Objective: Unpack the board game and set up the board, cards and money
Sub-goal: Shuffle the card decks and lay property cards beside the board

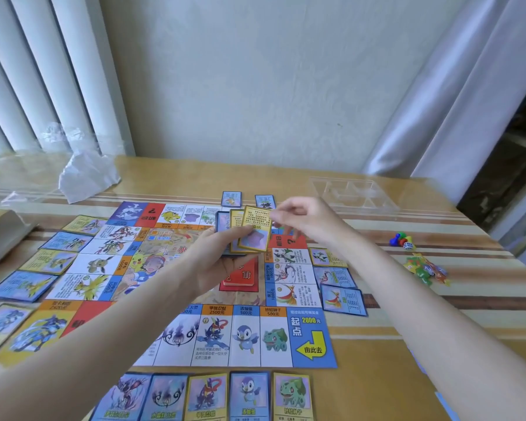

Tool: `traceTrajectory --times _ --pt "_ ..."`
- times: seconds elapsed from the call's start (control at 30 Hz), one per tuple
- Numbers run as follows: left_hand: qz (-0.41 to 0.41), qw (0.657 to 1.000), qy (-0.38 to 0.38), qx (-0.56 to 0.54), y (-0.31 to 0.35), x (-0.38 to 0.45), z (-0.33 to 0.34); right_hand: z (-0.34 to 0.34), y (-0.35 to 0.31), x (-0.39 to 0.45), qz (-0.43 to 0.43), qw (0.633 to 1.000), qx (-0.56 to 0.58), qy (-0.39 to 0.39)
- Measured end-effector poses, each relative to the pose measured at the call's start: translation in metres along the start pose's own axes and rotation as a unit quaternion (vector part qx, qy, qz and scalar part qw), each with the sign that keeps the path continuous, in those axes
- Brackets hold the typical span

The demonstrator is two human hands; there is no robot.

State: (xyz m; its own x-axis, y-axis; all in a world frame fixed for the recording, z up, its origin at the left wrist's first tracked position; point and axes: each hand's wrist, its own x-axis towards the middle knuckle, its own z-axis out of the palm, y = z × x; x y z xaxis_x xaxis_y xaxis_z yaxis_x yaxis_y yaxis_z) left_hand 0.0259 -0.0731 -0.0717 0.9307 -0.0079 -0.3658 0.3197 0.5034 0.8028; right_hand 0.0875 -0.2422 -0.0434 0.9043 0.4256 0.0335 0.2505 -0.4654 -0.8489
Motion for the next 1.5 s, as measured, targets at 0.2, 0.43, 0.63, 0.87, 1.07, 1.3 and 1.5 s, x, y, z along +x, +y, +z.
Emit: traceTrajectory --times 0.2,0.43,0.63,0.87,1.07,1.3,1.5 --pt "0.007 1.0 -0.012 0.015 -0.005 -0.009 -0.006 0.022 0.0 0.011 0.017 0.999 -0.033 -0.032" --pt "0.062 0.997 0.05 0.003 0.042 -0.006 -0.05 0.039 -0.011 0.065 0.03 0.997 0.046 0.051" --pt "0.096 0.989 0.103 -0.034 0.083 0.011 -0.103 0.087 -0.031 0.153 -0.018 0.998 -0.059 -0.013" --pt "0.048 0.993 0.057 -0.092 0.091 0.026 -0.13 0.119 -0.026 0.209 -0.019 0.989 -0.141 -0.039" --pt "0.021 0.991 0.03 -0.125 0.089 0.04 -0.136 0.119 -0.011 0.213 -0.004 0.982 -0.185 -0.036" --pt "0.046 0.981 0.118 -0.144 0.084 0.052 -0.136 0.121 -0.001 0.217 -0.013 0.979 -0.201 -0.035" --pt "0.049 0.98 0.131 -0.144 0.084 0.054 -0.137 0.122 0.0 0.223 -0.028 0.969 -0.242 -0.039"
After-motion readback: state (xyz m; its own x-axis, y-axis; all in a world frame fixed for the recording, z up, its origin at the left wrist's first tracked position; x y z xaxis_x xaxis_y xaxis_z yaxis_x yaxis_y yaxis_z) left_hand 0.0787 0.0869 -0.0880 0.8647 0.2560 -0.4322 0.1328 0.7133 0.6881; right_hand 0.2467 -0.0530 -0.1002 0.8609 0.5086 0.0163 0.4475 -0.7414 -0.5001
